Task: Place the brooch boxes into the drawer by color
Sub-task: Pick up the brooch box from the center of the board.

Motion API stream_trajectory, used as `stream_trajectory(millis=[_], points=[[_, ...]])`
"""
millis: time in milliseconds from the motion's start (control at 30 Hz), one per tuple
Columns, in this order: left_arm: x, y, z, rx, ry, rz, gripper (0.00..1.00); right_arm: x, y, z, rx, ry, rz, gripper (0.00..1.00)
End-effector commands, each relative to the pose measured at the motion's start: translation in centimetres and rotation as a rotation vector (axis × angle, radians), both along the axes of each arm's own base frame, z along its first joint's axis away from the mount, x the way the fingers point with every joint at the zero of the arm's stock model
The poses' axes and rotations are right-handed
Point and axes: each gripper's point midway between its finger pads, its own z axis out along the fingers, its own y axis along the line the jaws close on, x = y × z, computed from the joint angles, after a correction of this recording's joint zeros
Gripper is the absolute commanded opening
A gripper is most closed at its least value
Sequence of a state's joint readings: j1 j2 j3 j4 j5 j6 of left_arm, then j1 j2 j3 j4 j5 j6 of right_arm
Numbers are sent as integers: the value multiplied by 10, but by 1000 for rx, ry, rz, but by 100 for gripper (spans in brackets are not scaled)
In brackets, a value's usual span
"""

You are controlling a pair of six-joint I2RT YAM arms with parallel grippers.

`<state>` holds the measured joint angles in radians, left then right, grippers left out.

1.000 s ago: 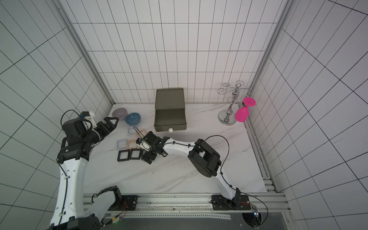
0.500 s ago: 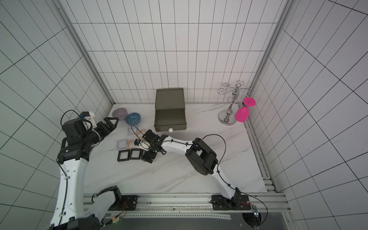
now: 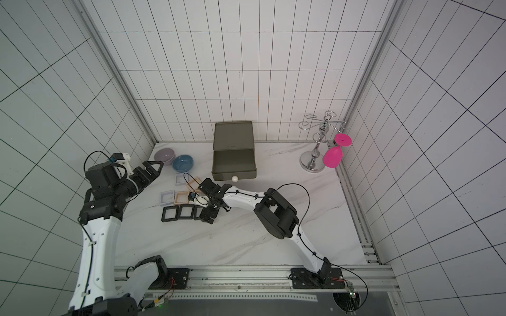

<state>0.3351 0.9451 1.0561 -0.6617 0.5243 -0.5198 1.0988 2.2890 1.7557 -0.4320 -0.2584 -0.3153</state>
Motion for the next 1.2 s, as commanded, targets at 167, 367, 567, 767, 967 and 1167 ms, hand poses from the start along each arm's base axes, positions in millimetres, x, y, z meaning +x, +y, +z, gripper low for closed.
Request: stream_trajectory(millis=[167,367,567,767,967,1167], points=[[2,-1,6,0,-27,-11,98,-8,6,-6,-33,40,59,98],[0,-1,5,3,-28,-10,98,-15,3,-8,-46,57,64,89],[-2,-3,7,2,-34,-10,98,-22,-2,-7,-48,79,53,66],[-4,-3,8,-3,-38,-9,98,-28,-8,5,-31,63,32,62],[-6,-4,11,-4,-42,-10,98,-40,-13,43,24,39,13,60],[-8,-5,18,-1,-51,-9,98,-52,-26,102,122,23,-14,58]])
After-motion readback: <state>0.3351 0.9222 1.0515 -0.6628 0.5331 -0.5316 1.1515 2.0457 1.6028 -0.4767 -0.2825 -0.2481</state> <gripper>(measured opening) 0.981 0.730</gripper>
